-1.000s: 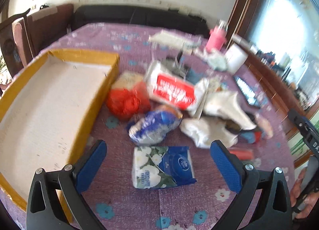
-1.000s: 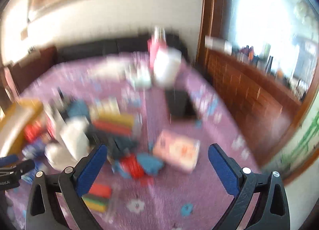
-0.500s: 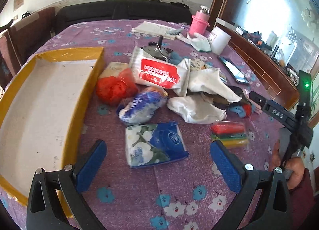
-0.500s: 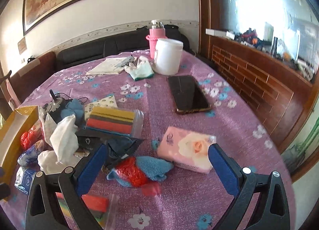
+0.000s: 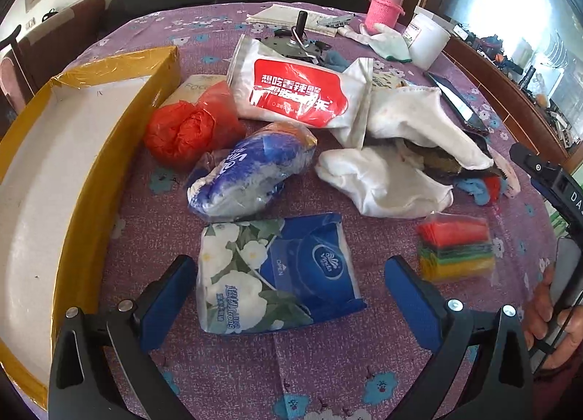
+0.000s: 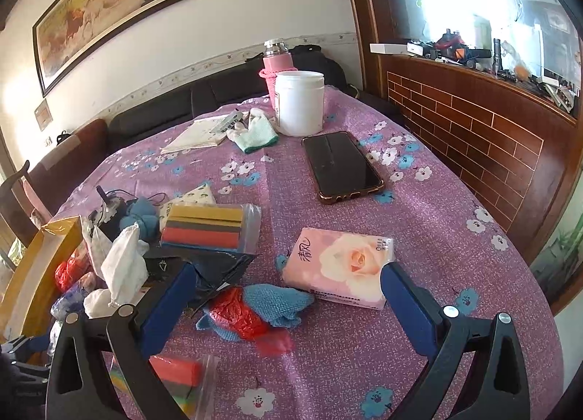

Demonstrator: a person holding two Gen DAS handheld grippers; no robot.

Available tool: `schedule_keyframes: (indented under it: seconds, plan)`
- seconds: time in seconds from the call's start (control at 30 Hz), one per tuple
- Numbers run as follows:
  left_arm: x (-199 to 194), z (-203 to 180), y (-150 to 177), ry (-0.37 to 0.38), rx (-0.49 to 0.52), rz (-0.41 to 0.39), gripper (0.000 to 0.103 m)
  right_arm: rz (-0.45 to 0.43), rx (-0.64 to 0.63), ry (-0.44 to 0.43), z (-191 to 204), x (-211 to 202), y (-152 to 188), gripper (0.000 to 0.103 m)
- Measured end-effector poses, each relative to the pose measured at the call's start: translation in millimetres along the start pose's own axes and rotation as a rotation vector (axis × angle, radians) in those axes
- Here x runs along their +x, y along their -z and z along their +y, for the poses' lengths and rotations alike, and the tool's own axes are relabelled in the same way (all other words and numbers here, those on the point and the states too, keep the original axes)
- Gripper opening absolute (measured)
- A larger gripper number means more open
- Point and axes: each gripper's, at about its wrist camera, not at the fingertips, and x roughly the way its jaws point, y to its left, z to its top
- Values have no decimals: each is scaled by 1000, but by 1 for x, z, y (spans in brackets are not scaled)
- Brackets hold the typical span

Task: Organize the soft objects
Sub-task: 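Grasp the blue-and-white tissue pack with the left tool while the right tool grasps the striped sponge bag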

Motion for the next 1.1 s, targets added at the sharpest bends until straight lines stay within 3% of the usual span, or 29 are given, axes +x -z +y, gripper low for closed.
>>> schedule_keyframes:
  seconds: [0.1, 0.13, 0.27, 0.47, 0.57, 0.67, 0.77, 1.0, 1.1]
  plan:
    - [-6, 3, 0, -10, -2, -20, 75, 13, 6, 3, -1, 2, 0, 102]
    - [-8, 4, 0, 1, -6, -22, 75, 15, 7, 5, -2, 2, 0, 102]
    - [-15, 17, 5, 60, -62, -31, 75, 29, 6, 19, -1, 5, 0, 102]
    - [-13, 13, 9, 42, -27, -40, 80, 55, -4, 35, 0, 5, 0, 102]
    - [-10, 4, 12, 25, 20, -33, 89, 91, -34, -34, 7, -7, 1, 102]
    - [-8, 3, 12, 36, 24, -28, 94, 191, -73, -185, 20, -19, 12, 102]
    - [-8, 3, 11, 41, 25, -28, 95, 275, -158, -256, 38, -20, 25, 102]
    - [-9, 6, 14, 59, 12, -40, 95, 339, -432, -278, 93, -9, 52, 102]
    - [-9, 5, 14, 53, 15, -40, 95, 364, -440, -271, 96, 3, 52, 102]
